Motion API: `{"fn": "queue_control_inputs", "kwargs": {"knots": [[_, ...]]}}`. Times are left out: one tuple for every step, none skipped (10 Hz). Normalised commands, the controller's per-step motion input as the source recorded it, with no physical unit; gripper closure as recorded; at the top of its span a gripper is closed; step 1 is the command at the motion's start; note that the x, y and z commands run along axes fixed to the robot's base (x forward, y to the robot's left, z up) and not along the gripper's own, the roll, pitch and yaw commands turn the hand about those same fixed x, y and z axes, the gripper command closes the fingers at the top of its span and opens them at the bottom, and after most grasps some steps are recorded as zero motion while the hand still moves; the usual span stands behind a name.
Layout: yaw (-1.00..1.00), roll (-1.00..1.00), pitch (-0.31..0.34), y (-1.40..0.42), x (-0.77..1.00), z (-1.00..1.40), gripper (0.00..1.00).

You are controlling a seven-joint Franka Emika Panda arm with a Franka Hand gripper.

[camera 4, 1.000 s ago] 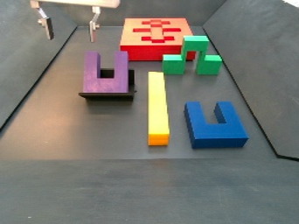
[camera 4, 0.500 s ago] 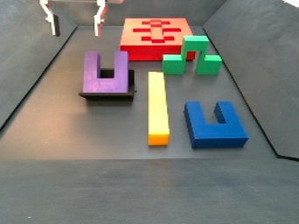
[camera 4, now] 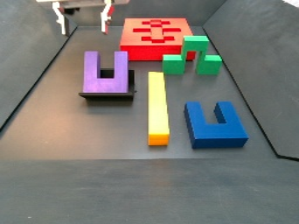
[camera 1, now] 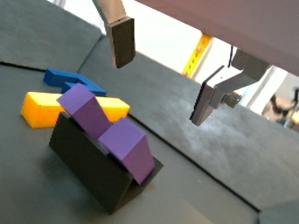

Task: Pick up the purple object. Move up. Place the purple object on the fixture. Regrasp the purple object. Move to above the board. Insert the purple object.
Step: Regrasp the purple object.

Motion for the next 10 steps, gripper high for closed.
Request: {"fn": "queue_control_inputs", "kwargs": {"knots": [[0.45, 0.52, 0.134, -0.1, 0.45, -0.33, 0.0], [0.42, 0.33, 0.103, -0.15, 0.52, -0.19, 0.0], [0.28, 0.31, 0.091, -0.21, 0.46, -0.1, 0.0], [0.26, 0.29, 0.086, -0.23, 0.55, -0.1, 0.0], [0.23, 0.24, 0.049, -0.27, 0.58, -0.09, 0.0], [0.17, 0.19, 0.009, -0.29, 0.53, -0.08, 0.0], [0.13, 0.01, 0.0, -0.12, 0.59, -0.24, 0.0], [0.13, -0.04, -0.283, 0.0, 0.57, -0.4, 0.0], [0.12, -0.03, -0.386, 0.0, 0.51, -0.44, 0.0], [0.15, -0.01, -0.36, 0.01, 0.51, -0.41, 0.0]]}}
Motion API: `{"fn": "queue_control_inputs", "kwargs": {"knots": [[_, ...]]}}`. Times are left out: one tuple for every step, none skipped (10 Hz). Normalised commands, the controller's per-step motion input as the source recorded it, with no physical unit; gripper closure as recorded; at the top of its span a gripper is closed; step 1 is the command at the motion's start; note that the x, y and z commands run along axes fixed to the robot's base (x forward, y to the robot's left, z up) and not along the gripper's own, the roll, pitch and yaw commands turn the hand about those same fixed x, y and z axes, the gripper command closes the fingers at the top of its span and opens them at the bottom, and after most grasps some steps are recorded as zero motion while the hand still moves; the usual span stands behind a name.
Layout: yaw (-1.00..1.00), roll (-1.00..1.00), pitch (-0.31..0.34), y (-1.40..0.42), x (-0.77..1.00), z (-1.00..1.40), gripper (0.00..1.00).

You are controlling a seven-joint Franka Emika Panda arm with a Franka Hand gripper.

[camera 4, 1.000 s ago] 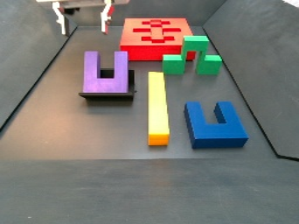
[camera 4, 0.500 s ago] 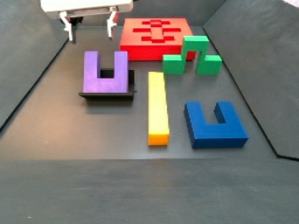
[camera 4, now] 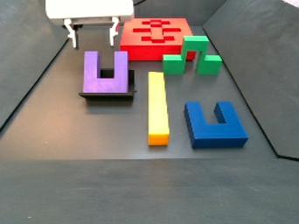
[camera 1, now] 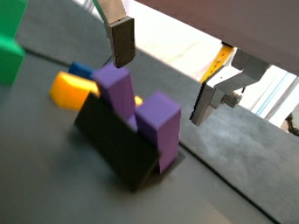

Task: Pick up the purple object. Move up. Place the purple object on the fixture. Regrasp the purple object. Move to above the board. Insert the purple object.
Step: Regrasp the purple object.

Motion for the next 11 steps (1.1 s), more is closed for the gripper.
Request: {"fn": "queue_control_inputs", "kwargs": {"knots": [[0.17, 0.0, -0.286, 0.06, 0.55, -0.31, 0.0], [0.18, 0.0, -0.203, 0.04, 0.53, -0.25, 0.0], [0.07, 0.18, 0.0, 0.12, 0.37, -0.07, 0.0], [0.08, 0.29, 0.066, 0.22, 0.23, -0.08, 0.0], [0.09, 0.32, 0.12, 0.26, 0.28, -0.09, 0.0], [0.08, 0.32, 0.117, 0.22, 0.3, -0.11, 0.0], [0.08, 0.2, 0.034, 0.08, 0.41, -0.1, 0.0], [0.03, 0.15, 0.0, 0.04, 0.3, -0.12, 0.0], [0.01, 0.17, 0.0, 0.06, 0.3, -0.16, 0.0], [0.02, 0.23, 0.0, 0.13, 0.33, -0.22, 0.0], [0.05, 0.25, 0.0, 0.16, 0.31, -0.25, 0.0]]}}
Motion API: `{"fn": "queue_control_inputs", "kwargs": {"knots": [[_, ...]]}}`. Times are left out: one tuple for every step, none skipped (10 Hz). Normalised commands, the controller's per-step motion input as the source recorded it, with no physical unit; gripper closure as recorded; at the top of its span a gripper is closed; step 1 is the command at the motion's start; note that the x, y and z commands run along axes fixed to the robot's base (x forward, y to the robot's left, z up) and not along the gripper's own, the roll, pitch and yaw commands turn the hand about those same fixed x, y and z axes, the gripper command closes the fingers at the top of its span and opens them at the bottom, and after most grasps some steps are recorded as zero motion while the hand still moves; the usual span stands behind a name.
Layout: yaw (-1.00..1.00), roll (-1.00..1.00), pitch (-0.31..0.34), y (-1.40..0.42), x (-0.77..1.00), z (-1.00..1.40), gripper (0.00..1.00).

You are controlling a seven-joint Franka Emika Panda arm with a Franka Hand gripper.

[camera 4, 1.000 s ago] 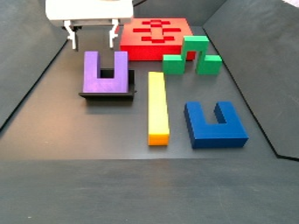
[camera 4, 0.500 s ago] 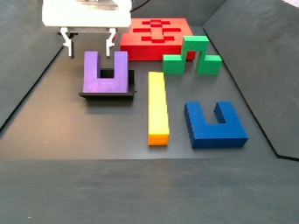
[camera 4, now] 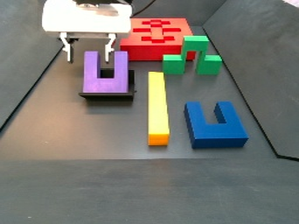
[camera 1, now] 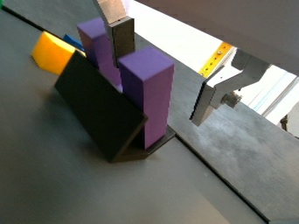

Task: Pick up the purple object. Move up. Place the purple object on the fixture. Regrasp the purple object. Move to above the board. Insert the purple object.
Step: Regrasp the purple object.

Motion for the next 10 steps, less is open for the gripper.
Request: {"fn": "queue_control_inputs", "kwargs": {"knots": [[0.06, 0.13, 0.0, 0.1, 0.25, -0.23, 0.0], [0.02, 0.01, 0.0, 0.0, 0.17, -0.08, 0.0], [0.0, 0.0, 0.0, 0.0, 0.13, -0.05, 0.0], [0.0, 0.02, 0.0, 0.0, 0.0, 0.0, 0.0], [0.0, 0.05, 0.0, 0.0, 0.0, 0.0, 0.0], [0.0, 0.0, 0.0, 0.0, 0.0, 0.0, 1.0], [0.0, 0.0, 0.0, 0.0, 0.0, 0.0, 1.0], [0.0, 0.0, 0.0, 0.0, 0.0, 0.0, 1.0], [0.0, 0.0, 0.0, 0.0, 0.0, 0.0, 1.0], [0.0, 0.0, 0.0, 0.0, 0.0, 0.0, 1.0]]}}
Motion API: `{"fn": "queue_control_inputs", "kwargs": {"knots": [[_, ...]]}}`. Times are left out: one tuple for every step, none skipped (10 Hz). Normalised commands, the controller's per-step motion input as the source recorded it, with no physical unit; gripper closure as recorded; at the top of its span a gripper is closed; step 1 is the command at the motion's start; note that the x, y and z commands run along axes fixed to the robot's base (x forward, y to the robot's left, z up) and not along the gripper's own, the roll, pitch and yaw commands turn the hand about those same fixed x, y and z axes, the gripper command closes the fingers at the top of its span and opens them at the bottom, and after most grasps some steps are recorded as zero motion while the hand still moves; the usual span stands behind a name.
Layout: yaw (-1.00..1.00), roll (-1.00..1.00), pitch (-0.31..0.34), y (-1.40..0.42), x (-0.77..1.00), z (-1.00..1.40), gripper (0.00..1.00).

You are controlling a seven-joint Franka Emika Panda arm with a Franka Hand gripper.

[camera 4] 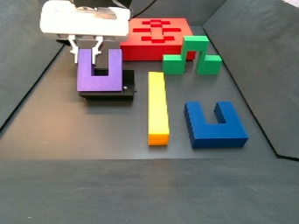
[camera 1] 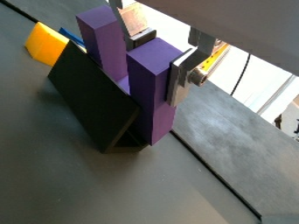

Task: Pick up the purple object. Move up. Place the purple object on the fixture. Regrasp the purple object. Move to above the board. Insert the purple object.
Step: Regrasp the purple object, then move to above the board.

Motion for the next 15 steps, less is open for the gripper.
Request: {"fn": "queue_control_inputs", "kwargs": {"knots": [[0.0, 0.0, 0.0, 0.0, 0.0, 0.0, 1.0], [0.0, 0.0, 0.0, 0.0, 0.0, 0.0, 1.0], [0.0, 0.0, 0.0, 0.0, 0.0, 0.0, 1.0], [0.0, 0.0, 0.0, 0.0, 0.0, 0.0, 1.0], [0.0, 0.0, 0.0, 0.0, 0.0, 0.0, 1.0], [0.0, 0.0, 0.0, 0.0, 0.0, 0.0, 1.0], [0.0, 0.0, 0.0, 0.0, 0.0, 0.0, 1.0], [0.0, 0.0, 0.0, 0.0, 0.0, 0.0, 1.0], [0.0, 0.0, 0.0, 0.0, 0.0, 0.0, 1.0], [0.0, 0.0, 0.0, 0.0, 0.0, 0.0, 1.0], [0.0, 0.0, 0.0, 0.0, 0.0, 0.0, 1.0], [0.0, 0.0, 0.0, 0.0, 0.0, 1.4, 1.0], [0.07, 0.02, 0.037, -0.01, -0.03, 1.4, 1.0], [0.07, -0.02, 0.021, -0.02, -0.05, 1.4, 1.0], [0.06, -0.01, -0.023, 0.01, -0.06, 1.4, 1.0]]}}
